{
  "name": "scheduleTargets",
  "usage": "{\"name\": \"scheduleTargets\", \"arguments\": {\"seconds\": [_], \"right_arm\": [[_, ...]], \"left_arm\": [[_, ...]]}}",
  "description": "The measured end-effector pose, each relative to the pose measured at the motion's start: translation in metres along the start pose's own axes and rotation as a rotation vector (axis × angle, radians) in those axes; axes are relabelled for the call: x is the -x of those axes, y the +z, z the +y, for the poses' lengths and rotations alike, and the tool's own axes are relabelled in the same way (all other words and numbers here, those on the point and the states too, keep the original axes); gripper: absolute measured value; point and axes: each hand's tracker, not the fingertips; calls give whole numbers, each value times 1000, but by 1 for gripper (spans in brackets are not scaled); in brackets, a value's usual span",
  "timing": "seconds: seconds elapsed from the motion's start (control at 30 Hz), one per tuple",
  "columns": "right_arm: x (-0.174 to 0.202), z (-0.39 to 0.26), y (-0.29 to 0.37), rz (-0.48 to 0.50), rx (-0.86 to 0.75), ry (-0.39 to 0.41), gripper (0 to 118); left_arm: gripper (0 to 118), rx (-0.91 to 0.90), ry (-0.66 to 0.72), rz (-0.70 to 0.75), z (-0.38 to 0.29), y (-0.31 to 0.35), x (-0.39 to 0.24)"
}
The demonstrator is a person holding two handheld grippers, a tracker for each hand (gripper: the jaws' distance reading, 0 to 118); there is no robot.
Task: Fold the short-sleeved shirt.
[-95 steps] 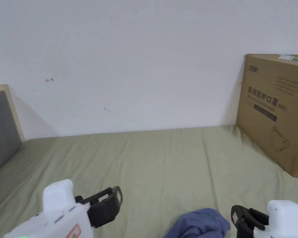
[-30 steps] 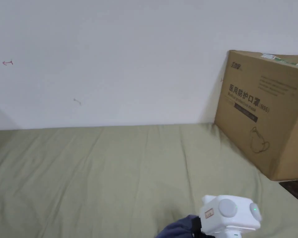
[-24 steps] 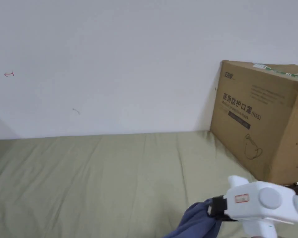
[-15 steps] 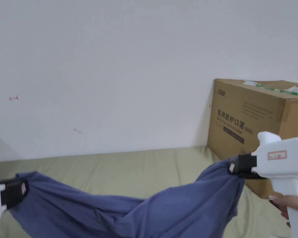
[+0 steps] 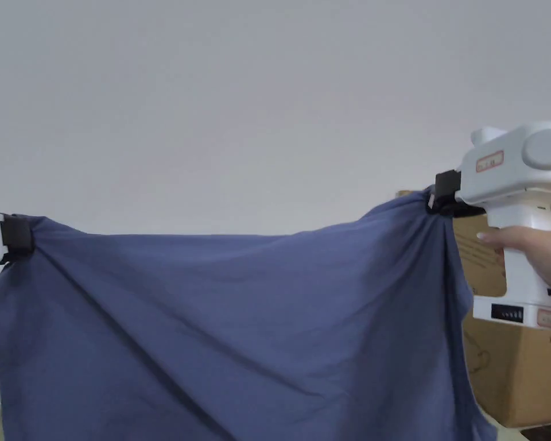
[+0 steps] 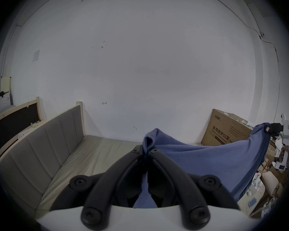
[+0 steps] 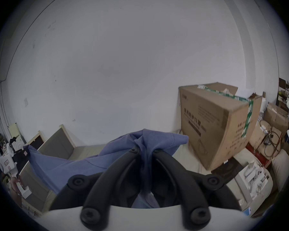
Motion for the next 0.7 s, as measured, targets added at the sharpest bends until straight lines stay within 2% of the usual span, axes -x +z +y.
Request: {"name": "scheduleTargets", "arguments": {"seconds": [0.2,0.3,0.4,0.53,0.6,0.7], "right_arm": [[20,38,-45,-37,-96,36,8],[27,47,-67,-71,-150,76,8],[37,48,-83,-90,-204,110,8],[34,26,-109,-104,-229,131,8],[26,-3,-127,-104,-159,97,8],[7,-80,-156,-123,-29,47,8]], "left_arm": [[4,-76,-5,65,17,-52,-2],[4,-140,34,99,20,-74,-2],[4,-190,11,128,18,-91,-6],[4,-187,0,145,0,-112,-7],[4,-104,33,142,-25,-125,-2],[4,28,103,132,-90,-139,8]]}}
